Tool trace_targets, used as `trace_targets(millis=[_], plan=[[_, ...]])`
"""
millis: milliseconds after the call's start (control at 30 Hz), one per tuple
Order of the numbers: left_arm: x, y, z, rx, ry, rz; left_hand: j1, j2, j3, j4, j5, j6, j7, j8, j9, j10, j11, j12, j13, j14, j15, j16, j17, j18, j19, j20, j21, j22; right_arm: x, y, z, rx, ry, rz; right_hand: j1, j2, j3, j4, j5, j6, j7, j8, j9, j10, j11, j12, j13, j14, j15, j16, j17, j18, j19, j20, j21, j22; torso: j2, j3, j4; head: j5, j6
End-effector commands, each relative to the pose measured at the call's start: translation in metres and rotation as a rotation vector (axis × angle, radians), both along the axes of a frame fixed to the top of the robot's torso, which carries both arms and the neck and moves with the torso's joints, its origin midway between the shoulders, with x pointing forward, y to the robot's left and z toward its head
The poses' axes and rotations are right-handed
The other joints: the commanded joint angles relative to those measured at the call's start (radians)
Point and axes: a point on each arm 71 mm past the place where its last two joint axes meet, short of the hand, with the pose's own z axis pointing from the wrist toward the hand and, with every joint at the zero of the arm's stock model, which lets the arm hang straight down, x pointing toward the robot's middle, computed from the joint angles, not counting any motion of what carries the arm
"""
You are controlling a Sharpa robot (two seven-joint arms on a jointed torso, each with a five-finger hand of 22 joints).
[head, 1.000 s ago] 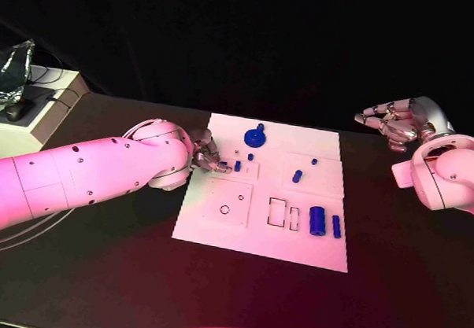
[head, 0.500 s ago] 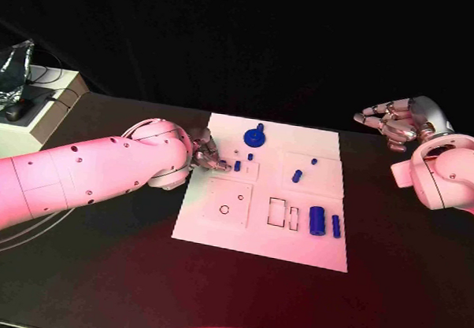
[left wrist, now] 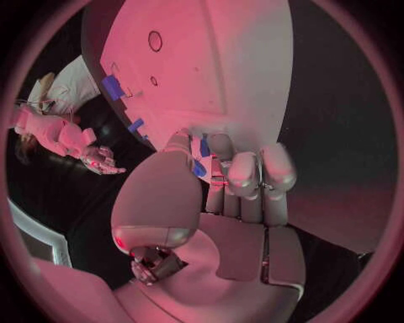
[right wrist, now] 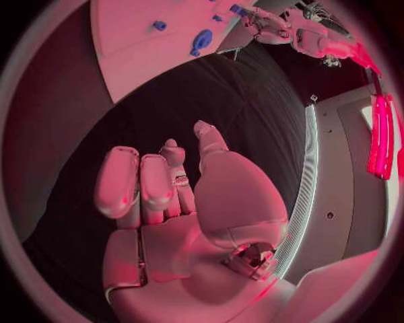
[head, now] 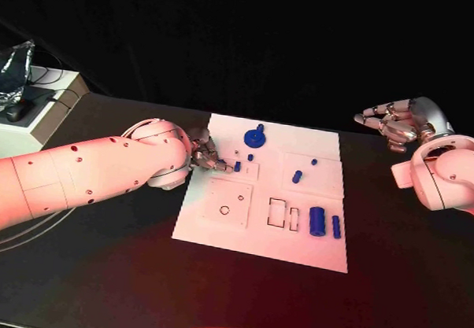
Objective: Assemble the parts on the task board
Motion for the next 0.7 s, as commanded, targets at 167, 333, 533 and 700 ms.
trace_targets(millis=[167, 333, 533, 700], plan=[[0.0000, -0.0010, -0.0005, -0.010, 0.009, -0.002, 0.001, 0.017, -0.007, -0.003, -0.001, -0.004, 0.003, -0.005, -0.003, -0.006, 0.000, 0.007, -0.002, 0.000, 0.005, -0.006, 0.000, -0.006, -0.005, 0.002, -0.005, 0.079, -0.0001, 0.0012, 0.0002, -0.008, -0.010, 0.012, -0.001, -0.004, 0.003, -0.001, 0.006, 0.005, 0.005, -0.006, -0.001, -0.001, -0.002, -0.003, 0.001, 0.000, -0.004, -0.003, -0.001, 0.005, 0.039, -0.008, -0.003, 0.149, 0.001, 0.0006, -0.0003, 0.000, 0.000], [-0.0001, -0.0017, 0.0000, -0.014, 0.004, -0.004, 0.007, 0.022, -0.010, -0.007, 0.000, -0.004, 0.002, -0.005, -0.004, -0.008, 0.000, 0.007, -0.002, -0.001, 0.005, -0.007, -0.001, -0.005, -0.006, 0.002, -0.007, 0.078, -0.0001, 0.0009, -0.0001, -0.008, -0.009, 0.011, -0.001, -0.004, 0.003, -0.001, 0.006, 0.005, 0.005, -0.006, -0.001, -0.001, -0.002, -0.003, 0.001, 0.000, -0.004, -0.003, -0.001, 0.005, 0.039, -0.008, -0.003, 0.149, 0.000, 0.0002, -0.0004, 0.000, 0.000], [-0.0007, -0.0050, 0.0014, -0.023, -0.009, -0.021, 0.031, 0.025, -0.007, -0.021, 0.001, -0.005, 0.002, -0.003, -0.003, -0.009, 0.000, 0.009, -0.003, -0.001, 0.006, -0.008, -0.001, -0.005, -0.008, 0.004, -0.010, 0.077, -0.0002, 0.0009, -0.0008, -0.008, -0.007, 0.012, -0.001, -0.004, 0.003, -0.001, 0.006, 0.005, 0.005, -0.006, -0.001, -0.001, -0.002, -0.003, 0.001, 0.000, -0.004, -0.003, -0.001, 0.005, 0.039, -0.008, -0.003, 0.149, 0.000, 0.0003, -0.0005, 0.001, 0.000], [-0.0007, -0.0064, 0.0025, -0.017, -0.023, -0.033, 0.043, 0.036, 0.003, -0.026, 0.011, -0.007, 0.001, -0.003, -0.003, -0.011, -0.001, 0.009, -0.003, -0.001, 0.005, -0.010, -0.002, -0.005, -0.009, 0.005, -0.012, 0.077, -0.0002, 0.0010, -0.0012, -0.008, -0.006, 0.012, -0.001, -0.004, 0.003, -0.001, 0.006, 0.005, 0.005, -0.006, -0.001, -0.001, -0.002, -0.003, 0.001, 0.000, -0.004, -0.003, -0.001, 0.005, 0.039, -0.008, -0.003, 0.149, 0.000, -0.0001, -0.0003, 0.001, 0.001]])
